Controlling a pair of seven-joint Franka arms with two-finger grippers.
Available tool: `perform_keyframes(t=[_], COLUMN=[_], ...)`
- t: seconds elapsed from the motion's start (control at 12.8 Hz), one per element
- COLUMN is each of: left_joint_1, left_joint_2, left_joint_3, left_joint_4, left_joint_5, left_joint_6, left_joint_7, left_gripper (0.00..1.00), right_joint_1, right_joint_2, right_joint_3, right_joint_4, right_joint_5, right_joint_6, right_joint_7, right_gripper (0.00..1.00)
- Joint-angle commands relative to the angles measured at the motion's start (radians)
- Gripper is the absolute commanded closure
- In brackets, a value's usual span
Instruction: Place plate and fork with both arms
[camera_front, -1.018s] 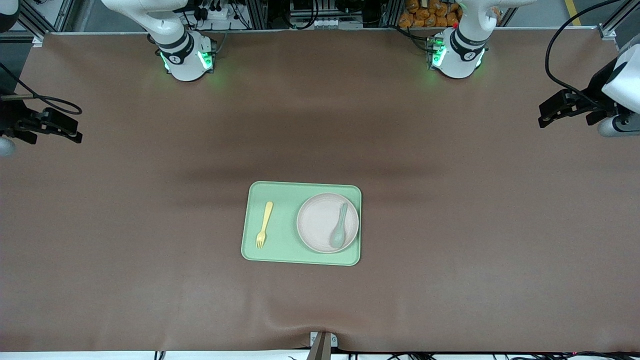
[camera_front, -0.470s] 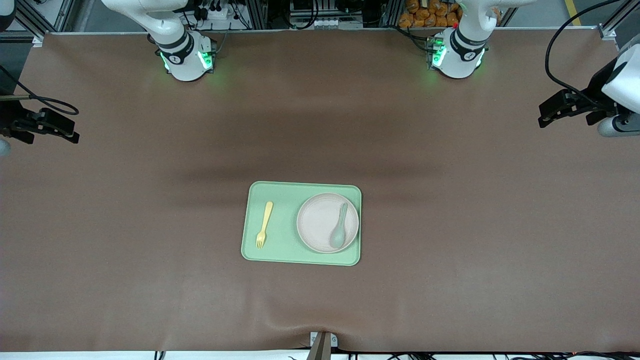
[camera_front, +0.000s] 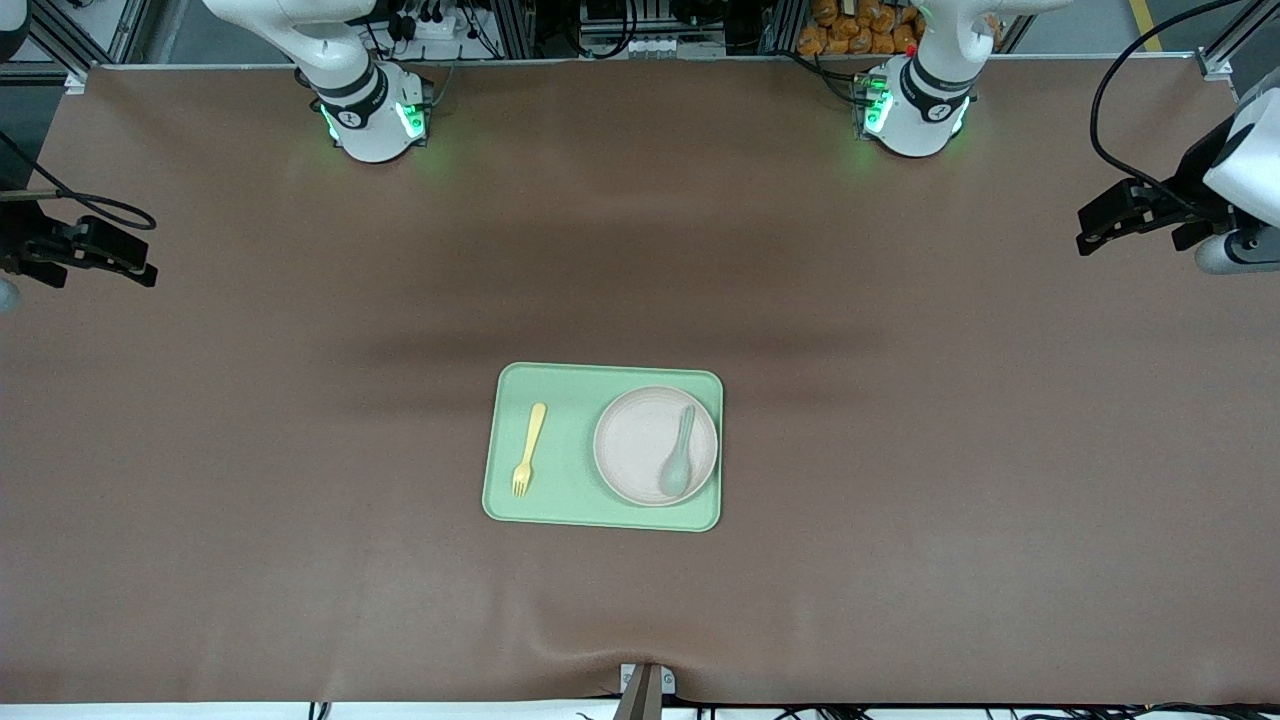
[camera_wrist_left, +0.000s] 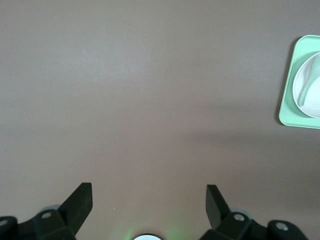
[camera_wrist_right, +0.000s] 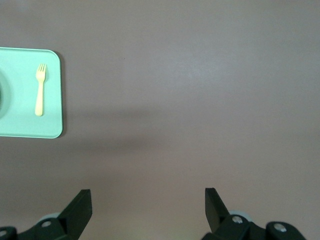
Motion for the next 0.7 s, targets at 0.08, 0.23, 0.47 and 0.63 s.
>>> perform_keyframes(t=[0.08,0.23,0.47,0.63], left_joint_1=[-0.005,-0.005,-0.005,-0.003], left_joint_2=[0.002,0.002,0.001,0.001], left_joint_3=[-0.002,-0.002,-0.002,-0.005], left_joint_4=[0.009,0.009,0.009,0.009], left_joint_5=[0.024,0.024,0.024,0.024], left_joint_6=[-0.001,-0.001,-0.001,-0.003], left_joint_7=[0.010,0.010,0.010,0.011], left_gripper=[0.00,0.00,0.00,0.00], right_joint_1=[-0.017,-0.032,-0.036,-0.036], right_joint_2=[0.012,0.012,0.014,0.014], right_joint_3=[0.007,0.005,0.005,0.007], right_joint_4=[0.030,0.030,0.030,0.030], right_joint_5=[-0.001,0.000,0.002,0.004], right_joint_6=[-0.018,-0.018,-0.016,-0.016], right_joint_7=[0.007,0.007,0.007,0.007], right_gripper=[0.00,0.00,0.00,0.00])
